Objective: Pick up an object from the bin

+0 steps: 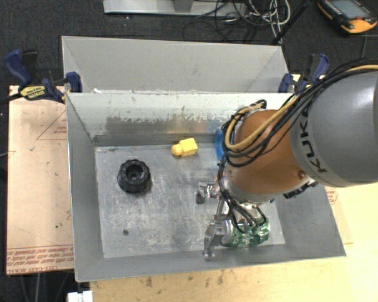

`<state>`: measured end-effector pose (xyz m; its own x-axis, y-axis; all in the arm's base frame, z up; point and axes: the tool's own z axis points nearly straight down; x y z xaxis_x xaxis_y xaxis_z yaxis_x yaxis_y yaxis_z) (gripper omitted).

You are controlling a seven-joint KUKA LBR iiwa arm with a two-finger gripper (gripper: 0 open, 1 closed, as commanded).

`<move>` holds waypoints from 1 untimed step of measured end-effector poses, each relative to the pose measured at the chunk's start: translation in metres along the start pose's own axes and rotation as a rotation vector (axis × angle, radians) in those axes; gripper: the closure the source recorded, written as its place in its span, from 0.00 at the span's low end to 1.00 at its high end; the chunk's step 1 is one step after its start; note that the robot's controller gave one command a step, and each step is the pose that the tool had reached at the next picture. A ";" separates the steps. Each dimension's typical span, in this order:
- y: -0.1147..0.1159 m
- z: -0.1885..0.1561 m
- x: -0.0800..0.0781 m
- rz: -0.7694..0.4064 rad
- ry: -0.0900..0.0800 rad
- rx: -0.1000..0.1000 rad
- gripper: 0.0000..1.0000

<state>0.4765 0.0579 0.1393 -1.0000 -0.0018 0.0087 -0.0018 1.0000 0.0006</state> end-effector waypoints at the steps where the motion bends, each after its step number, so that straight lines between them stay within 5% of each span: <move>1: 0.000 -0.004 -0.002 0.002 -0.007 -0.001 0.00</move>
Offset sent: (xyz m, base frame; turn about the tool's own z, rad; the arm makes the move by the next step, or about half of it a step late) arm 0.0089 -0.0482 -0.0693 -0.2457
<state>0.4785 0.0577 0.1430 -1.0000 0.0002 0.0013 0.0002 1.0000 0.0011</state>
